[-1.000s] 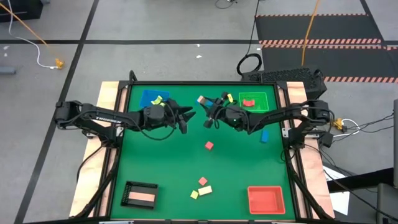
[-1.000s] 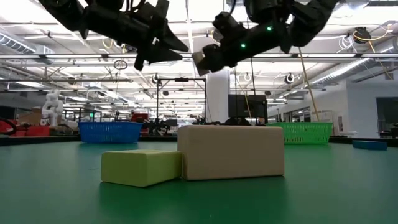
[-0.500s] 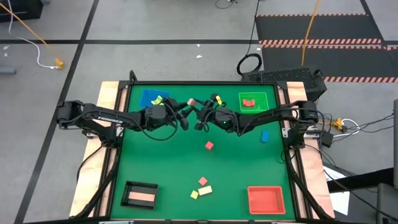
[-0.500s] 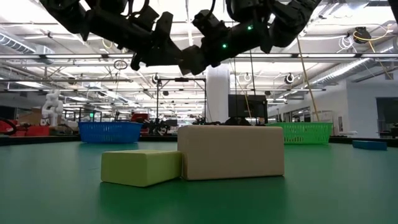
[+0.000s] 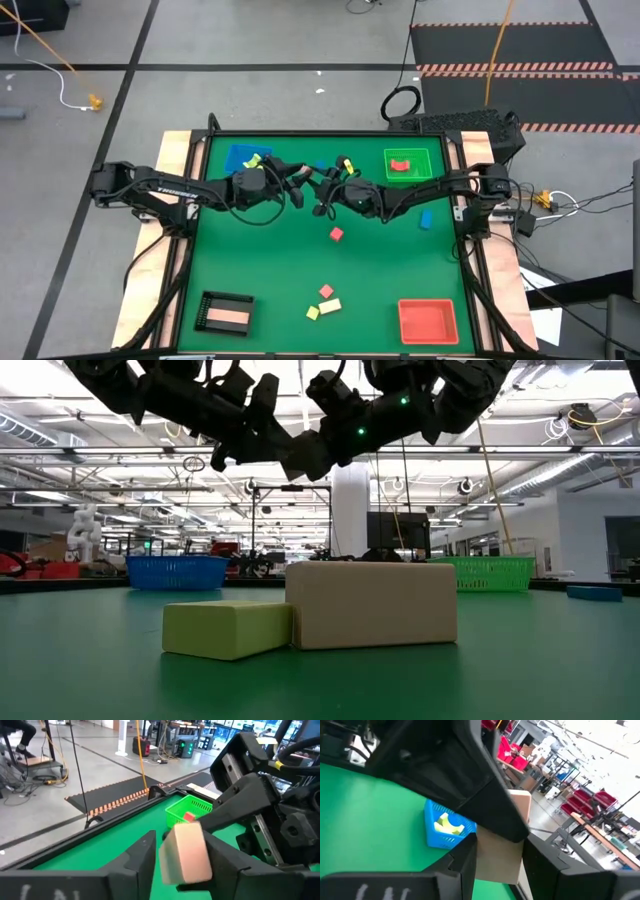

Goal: Sort & place blocks by color
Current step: Put the top brown block into the black bin, then put the bottom blue block into the orange bin

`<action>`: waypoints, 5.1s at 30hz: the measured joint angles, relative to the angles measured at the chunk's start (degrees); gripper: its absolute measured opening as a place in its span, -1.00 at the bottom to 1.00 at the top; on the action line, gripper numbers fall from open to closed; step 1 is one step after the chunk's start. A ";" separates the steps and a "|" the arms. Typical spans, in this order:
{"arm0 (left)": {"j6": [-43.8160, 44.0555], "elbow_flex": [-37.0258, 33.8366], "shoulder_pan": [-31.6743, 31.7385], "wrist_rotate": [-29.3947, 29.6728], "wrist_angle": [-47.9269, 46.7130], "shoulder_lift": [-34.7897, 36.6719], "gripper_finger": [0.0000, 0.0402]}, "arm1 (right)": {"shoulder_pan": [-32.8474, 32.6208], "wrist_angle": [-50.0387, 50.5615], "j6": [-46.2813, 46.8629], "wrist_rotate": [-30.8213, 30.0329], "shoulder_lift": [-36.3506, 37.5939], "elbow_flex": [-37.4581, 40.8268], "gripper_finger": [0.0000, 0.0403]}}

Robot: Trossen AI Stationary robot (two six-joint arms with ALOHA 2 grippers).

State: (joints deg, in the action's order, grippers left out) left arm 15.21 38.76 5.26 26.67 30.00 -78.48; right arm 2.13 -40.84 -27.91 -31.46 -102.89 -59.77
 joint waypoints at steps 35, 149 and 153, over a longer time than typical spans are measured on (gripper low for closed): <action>2.68 0.04 -0.70 -3.15 -14.43 2.20 -0.71 | -3.91 63.81 56.03 0.33 18.01 0.21 0.25; 41.96 0.02 -51.76 -0.43 -42.15 18.58 -0.28 | -7.03 90.03 110.55 30.15 40.46 29.81 -0.44; 41.37 0.02 -51.76 0.11 -42.31 18.58 -0.28 | -8.15 85.44 105.96 31.72 43.43 23.25 -0.44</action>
State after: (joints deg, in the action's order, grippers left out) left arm 56.58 38.79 -46.50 26.78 -12.31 -59.90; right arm -6.02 44.61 78.05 0.26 -59.46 -36.51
